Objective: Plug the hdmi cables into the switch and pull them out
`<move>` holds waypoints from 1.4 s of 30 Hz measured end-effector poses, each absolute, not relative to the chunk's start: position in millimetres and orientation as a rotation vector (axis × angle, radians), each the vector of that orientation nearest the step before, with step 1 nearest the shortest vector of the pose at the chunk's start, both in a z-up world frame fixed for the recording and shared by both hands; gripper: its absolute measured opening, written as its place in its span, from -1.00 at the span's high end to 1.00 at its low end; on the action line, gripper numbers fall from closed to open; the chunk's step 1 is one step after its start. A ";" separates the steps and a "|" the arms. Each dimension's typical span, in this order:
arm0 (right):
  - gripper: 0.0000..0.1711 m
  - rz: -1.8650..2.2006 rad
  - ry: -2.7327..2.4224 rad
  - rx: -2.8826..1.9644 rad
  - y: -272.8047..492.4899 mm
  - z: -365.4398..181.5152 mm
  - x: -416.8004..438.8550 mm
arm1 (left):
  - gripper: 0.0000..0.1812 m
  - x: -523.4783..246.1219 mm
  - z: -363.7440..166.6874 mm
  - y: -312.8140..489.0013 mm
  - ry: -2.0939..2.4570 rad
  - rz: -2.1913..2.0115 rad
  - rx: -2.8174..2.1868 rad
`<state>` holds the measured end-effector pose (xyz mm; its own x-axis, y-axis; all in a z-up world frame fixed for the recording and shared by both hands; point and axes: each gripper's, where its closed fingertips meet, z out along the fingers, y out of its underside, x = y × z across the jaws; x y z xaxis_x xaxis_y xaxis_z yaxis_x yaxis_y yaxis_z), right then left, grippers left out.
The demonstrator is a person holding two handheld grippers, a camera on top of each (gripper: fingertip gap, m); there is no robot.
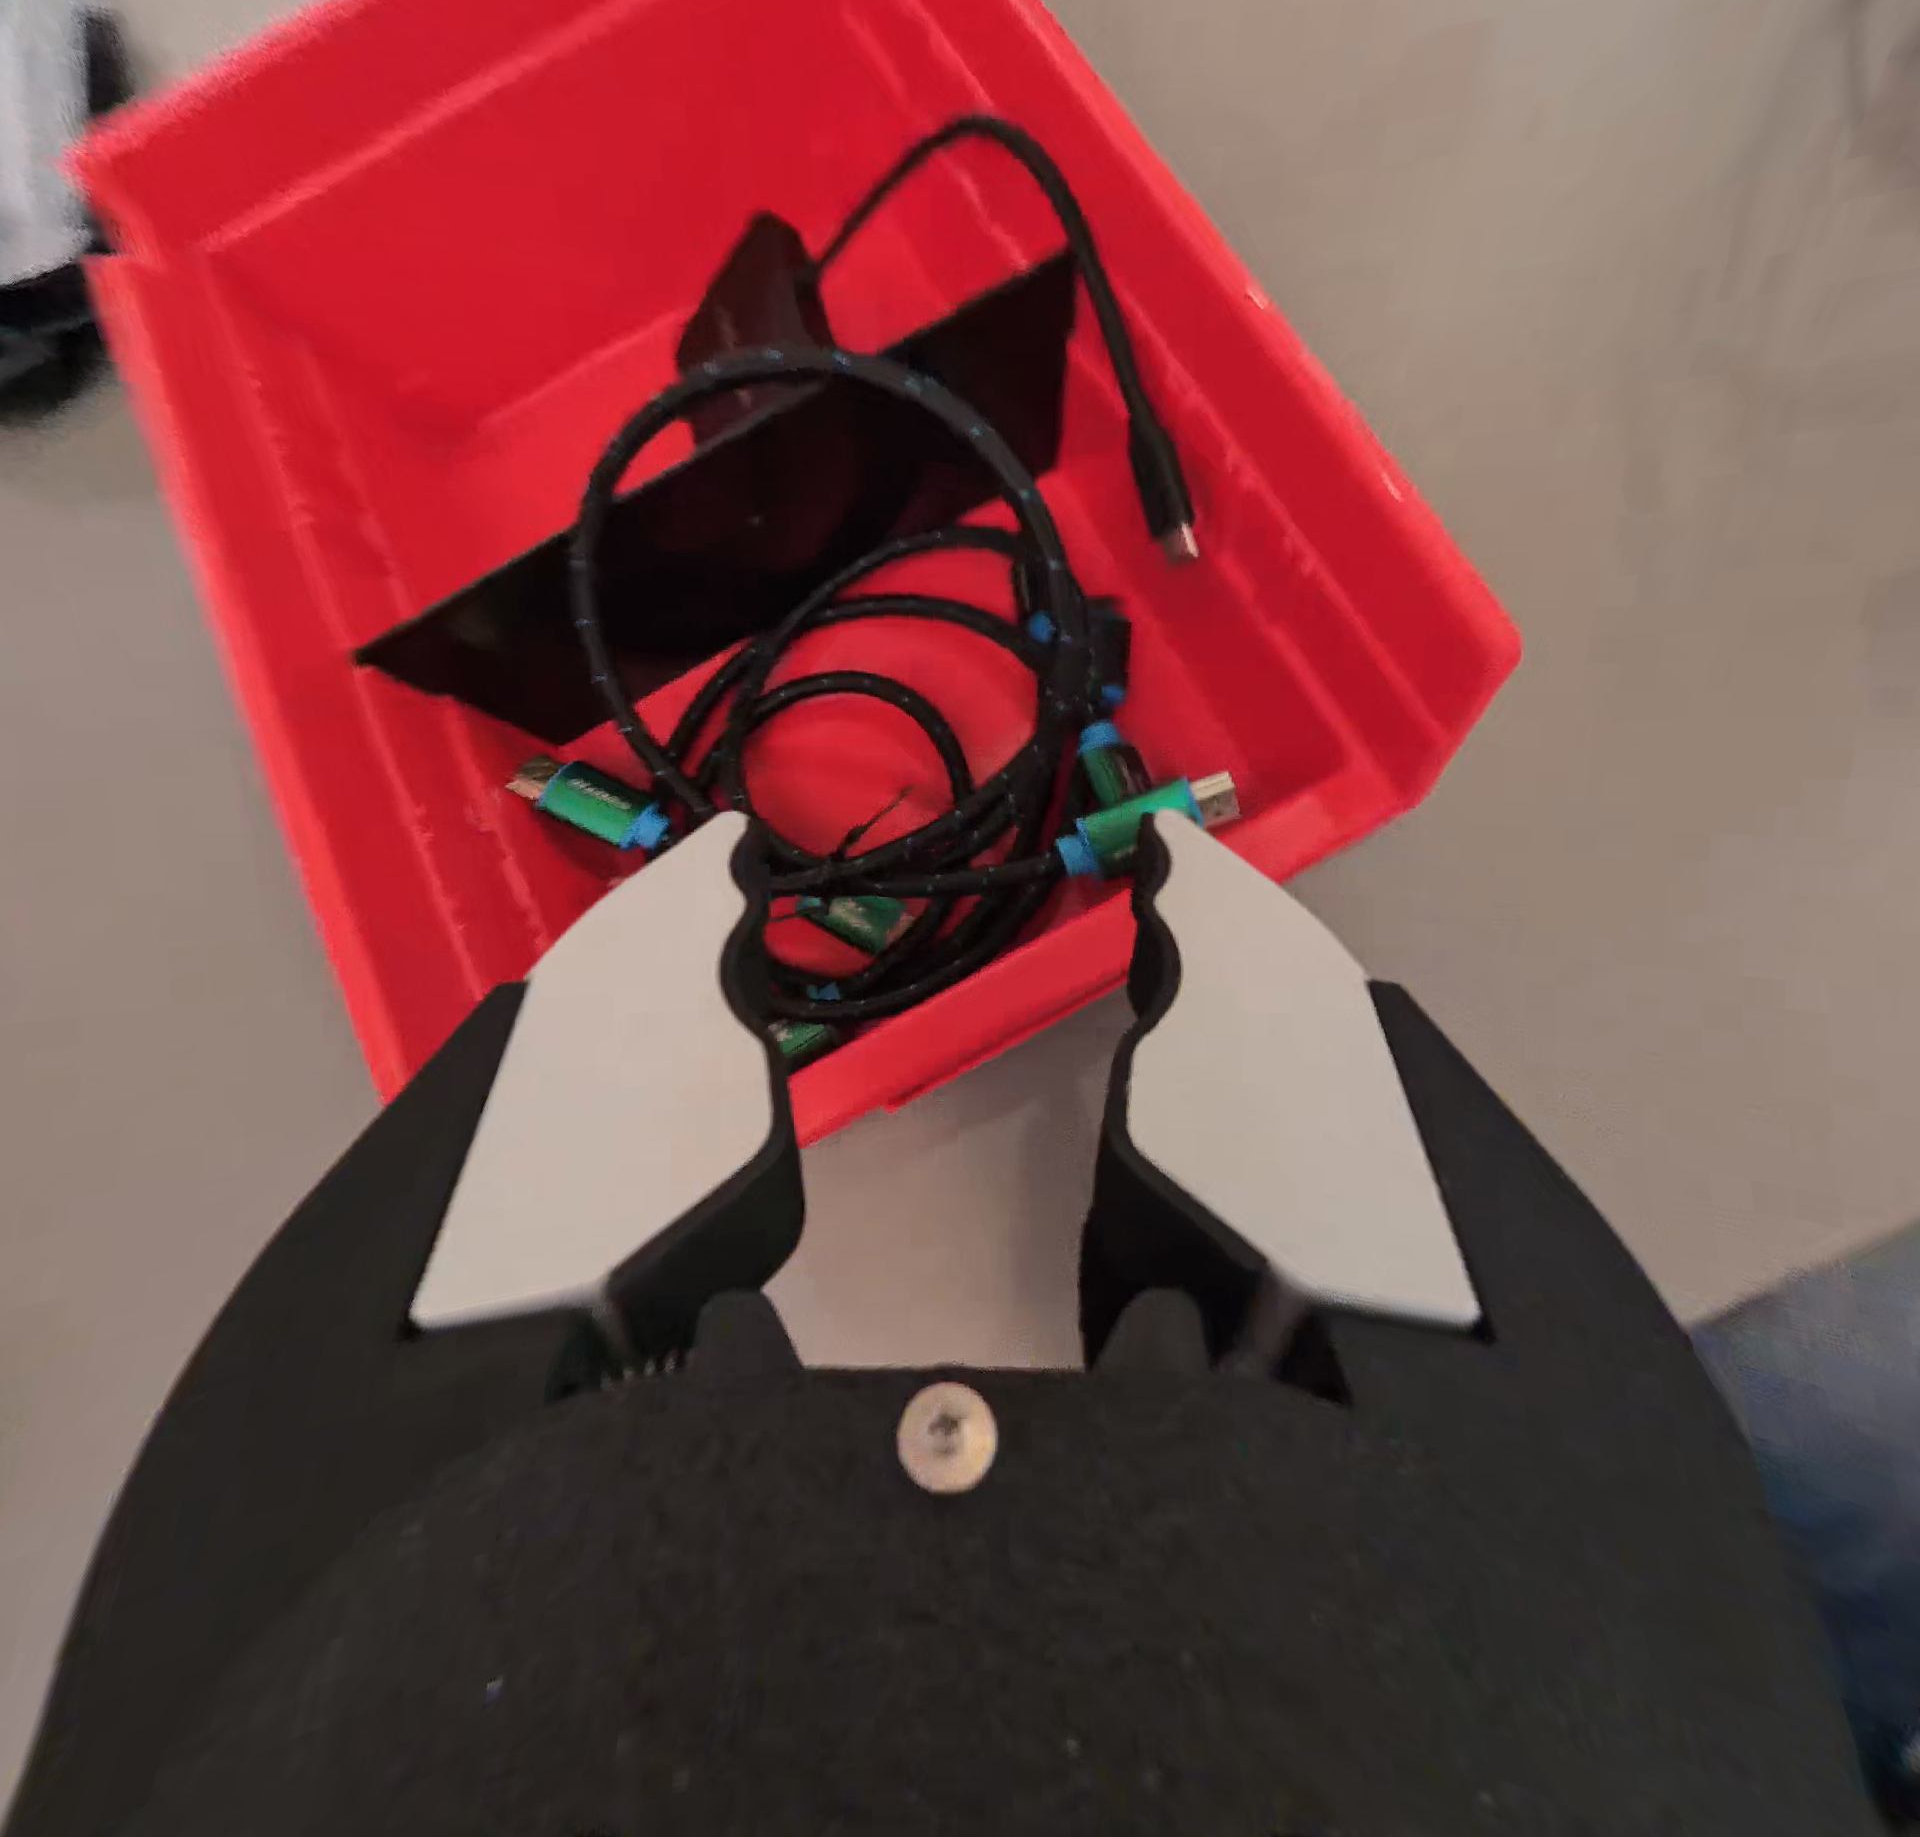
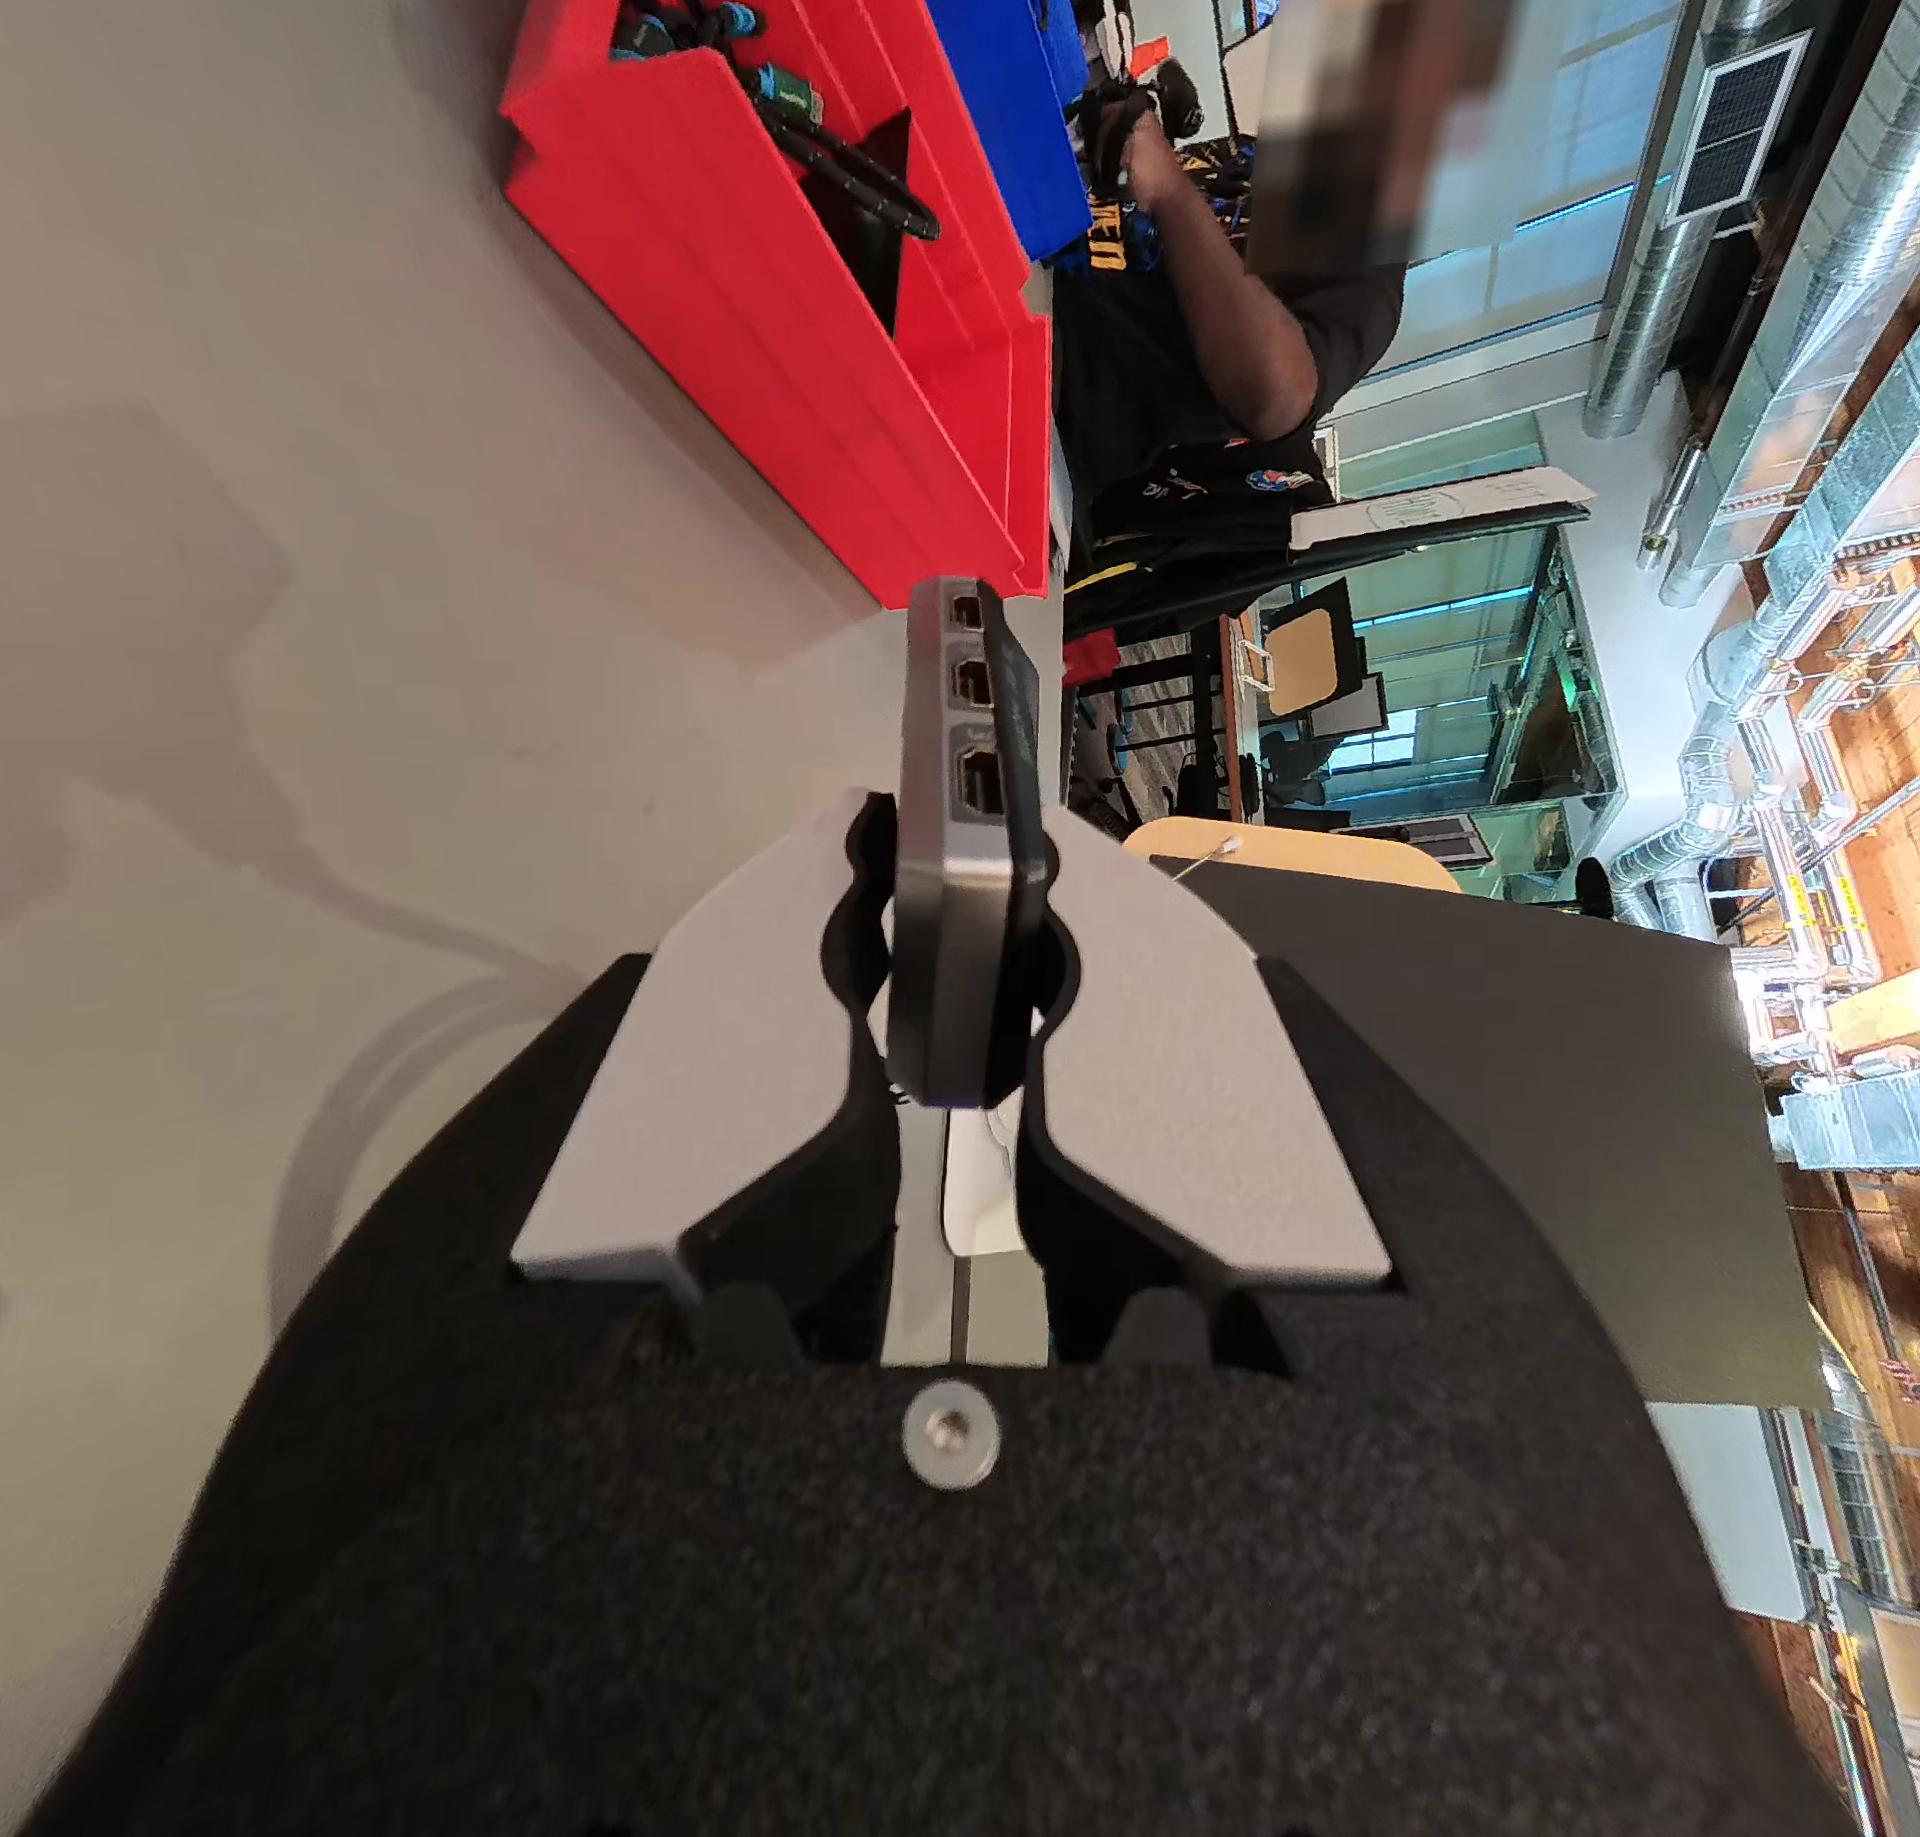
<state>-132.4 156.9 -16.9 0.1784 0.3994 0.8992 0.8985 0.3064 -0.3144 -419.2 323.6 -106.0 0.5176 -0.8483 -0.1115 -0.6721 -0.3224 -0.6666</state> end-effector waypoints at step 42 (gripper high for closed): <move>0.74 -0.569 -1.401 -1.330 157.6 -18.9 -116.9 | 0.93 -309.5 -32.5 165.4 1.560 -0.772 -1.888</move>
